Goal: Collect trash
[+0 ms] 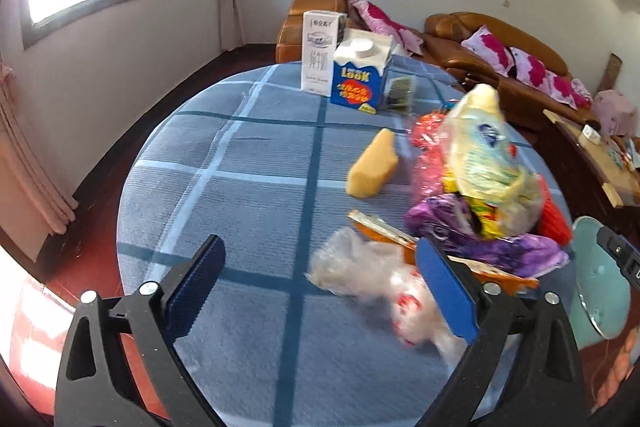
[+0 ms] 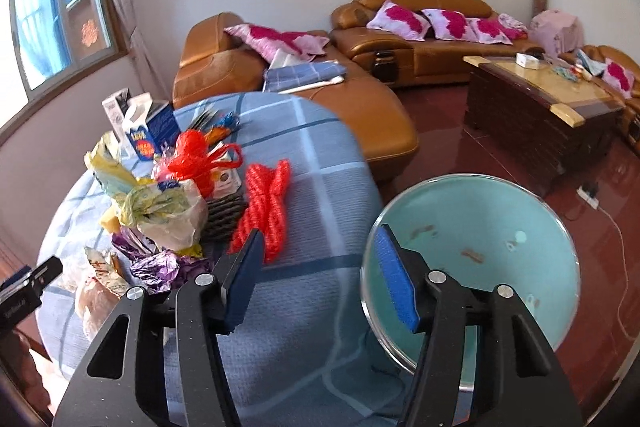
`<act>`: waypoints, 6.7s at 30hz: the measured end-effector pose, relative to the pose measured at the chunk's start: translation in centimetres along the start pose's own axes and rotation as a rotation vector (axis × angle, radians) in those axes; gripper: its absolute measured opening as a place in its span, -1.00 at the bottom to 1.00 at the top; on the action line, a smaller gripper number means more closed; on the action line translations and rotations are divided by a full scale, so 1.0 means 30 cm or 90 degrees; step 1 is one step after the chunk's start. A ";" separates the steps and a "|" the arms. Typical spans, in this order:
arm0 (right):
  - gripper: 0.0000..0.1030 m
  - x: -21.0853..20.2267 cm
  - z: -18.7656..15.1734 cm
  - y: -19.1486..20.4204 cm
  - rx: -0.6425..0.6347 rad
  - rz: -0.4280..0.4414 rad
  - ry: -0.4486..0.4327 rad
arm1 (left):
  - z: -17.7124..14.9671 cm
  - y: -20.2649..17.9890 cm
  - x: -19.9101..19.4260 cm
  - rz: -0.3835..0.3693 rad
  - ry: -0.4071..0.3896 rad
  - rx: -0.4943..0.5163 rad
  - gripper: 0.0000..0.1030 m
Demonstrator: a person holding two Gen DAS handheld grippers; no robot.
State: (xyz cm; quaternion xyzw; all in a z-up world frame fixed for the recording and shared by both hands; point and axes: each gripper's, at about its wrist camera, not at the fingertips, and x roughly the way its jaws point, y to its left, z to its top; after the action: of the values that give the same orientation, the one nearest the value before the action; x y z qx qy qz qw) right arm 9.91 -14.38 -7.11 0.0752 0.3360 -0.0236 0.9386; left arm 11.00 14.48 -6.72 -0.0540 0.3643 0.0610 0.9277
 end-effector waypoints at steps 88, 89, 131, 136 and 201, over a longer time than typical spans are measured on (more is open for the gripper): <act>-0.54 -0.080 -0.127 -0.604 0.166 -0.179 0.010 | -0.072 -1.050 0.023 -0.265 0.007 0.297 -0.40; -0.45 -0.077 -0.127 -0.605 0.169 -0.178 0.013 | -0.076 -1.053 0.027 -0.263 0.008 0.300 -0.33; -0.01 -0.092 -0.020 -0.088 -0.008 -0.027 -0.032 | 0.027 -0.330 -0.004 -0.073 -0.011 0.141 0.52; -0.01 -0.071 -0.016 -0.004 -0.038 -0.003 -0.027 | 0.030 -0.184 0.026 -0.036 0.005 0.099 0.52; -0.98 0.127 0.086 0.285 -0.039 0.222 0.044 | 0.156 0.114 0.034 -0.010 -0.037 0.027 -0.71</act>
State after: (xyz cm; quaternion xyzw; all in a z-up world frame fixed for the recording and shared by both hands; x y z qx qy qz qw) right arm 15.30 -6.33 -6.48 0.1043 0.3505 0.1523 0.9182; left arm 14.37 18.61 -4.20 -0.0354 0.3380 0.0472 0.9393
